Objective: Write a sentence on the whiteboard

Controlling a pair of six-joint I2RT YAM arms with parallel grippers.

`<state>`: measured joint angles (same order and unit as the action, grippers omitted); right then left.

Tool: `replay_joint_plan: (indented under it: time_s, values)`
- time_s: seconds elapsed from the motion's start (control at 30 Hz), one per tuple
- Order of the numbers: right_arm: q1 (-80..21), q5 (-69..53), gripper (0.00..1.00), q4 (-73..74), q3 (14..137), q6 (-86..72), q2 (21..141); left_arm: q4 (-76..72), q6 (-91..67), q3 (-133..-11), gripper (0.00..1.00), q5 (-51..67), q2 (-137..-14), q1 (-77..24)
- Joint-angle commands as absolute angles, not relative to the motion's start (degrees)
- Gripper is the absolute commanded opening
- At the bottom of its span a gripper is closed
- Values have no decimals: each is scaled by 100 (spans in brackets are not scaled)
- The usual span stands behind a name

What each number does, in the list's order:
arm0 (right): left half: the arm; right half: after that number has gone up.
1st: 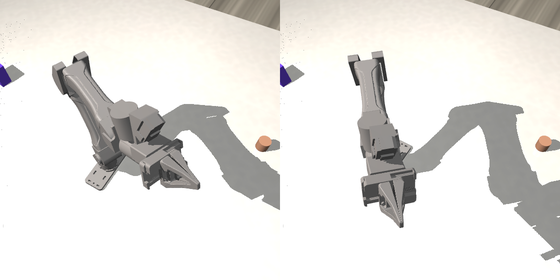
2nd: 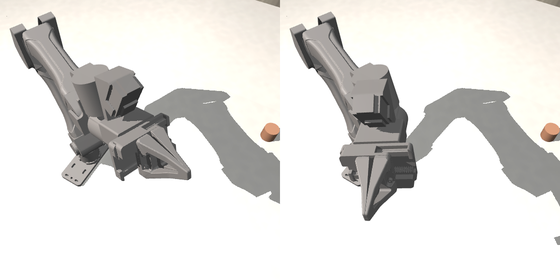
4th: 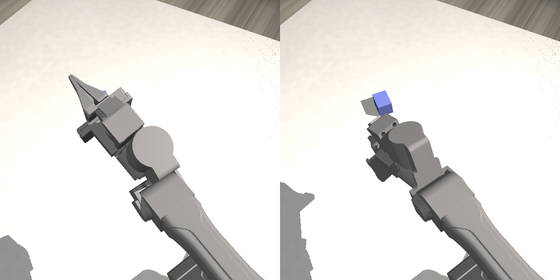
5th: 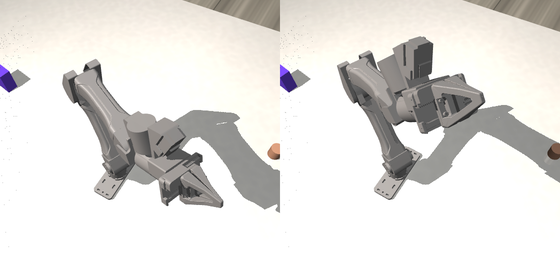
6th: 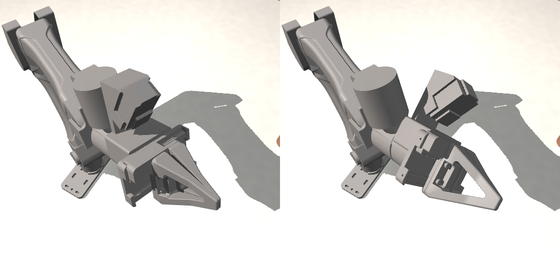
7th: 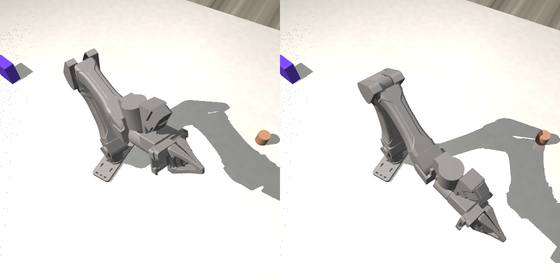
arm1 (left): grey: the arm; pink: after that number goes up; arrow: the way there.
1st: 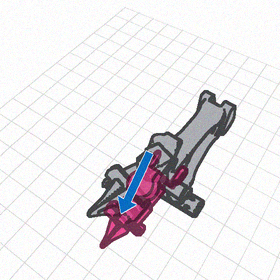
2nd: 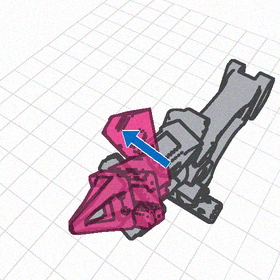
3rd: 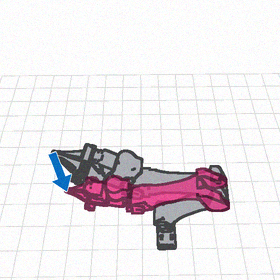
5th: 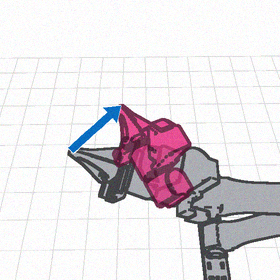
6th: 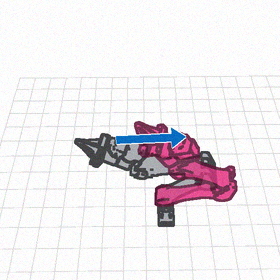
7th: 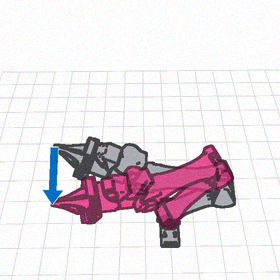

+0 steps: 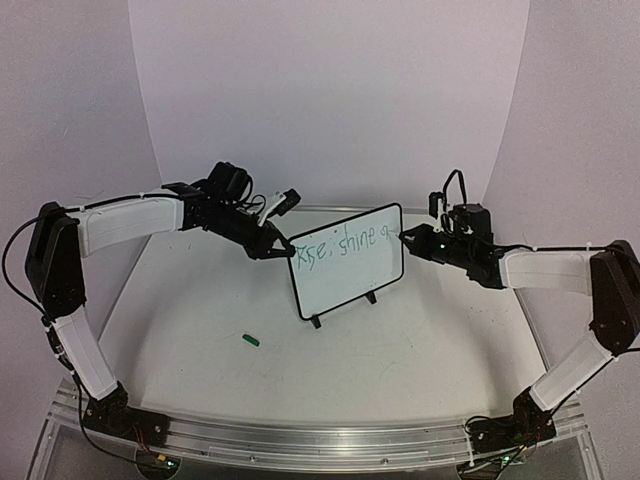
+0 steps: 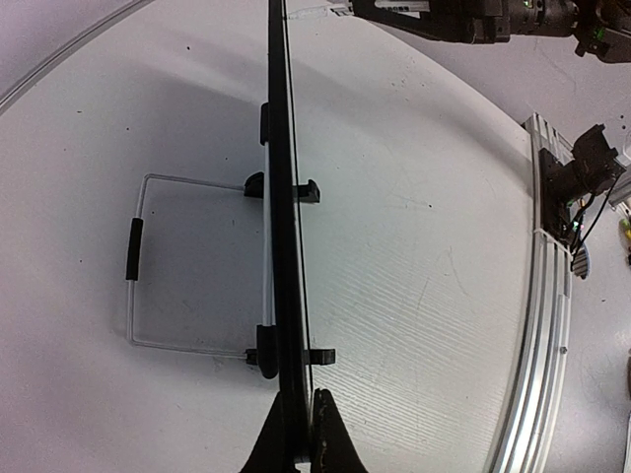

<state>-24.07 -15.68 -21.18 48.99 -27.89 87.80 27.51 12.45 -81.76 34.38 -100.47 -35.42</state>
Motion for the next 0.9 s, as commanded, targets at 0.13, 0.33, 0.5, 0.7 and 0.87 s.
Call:
replay_joint_plan:
  time_s: [0.13, 0.33, 0.5, 0.7, 0.87]
  values:
    - [-2386, -1444, 0, -2390, 5171, -2740, 8652, 3349, 1542, -8147, 0, 3153, -10299, -3647]
    - [-2388, -1381, 0, -2408, 5176, -2711, 8612, 3349, 1542, -8147, 0, 3153, -10309, -3645]
    - [-2390, -1345, 0, -2408, 5177, -2698, 8579, 3349, 1546, -8147, 0, 3151, -10318, -3648]
    - [-2386, -1280, 0, -2407, 5152, -2683, 8546, 3349, 1544, -8147, 0, 3155, -10330, -3647]
    - [-2389, -1229, 0, -2408, 5164, -2653, 8574, 3349, 1545, -8151, 0, 3155, -10336, -3647]
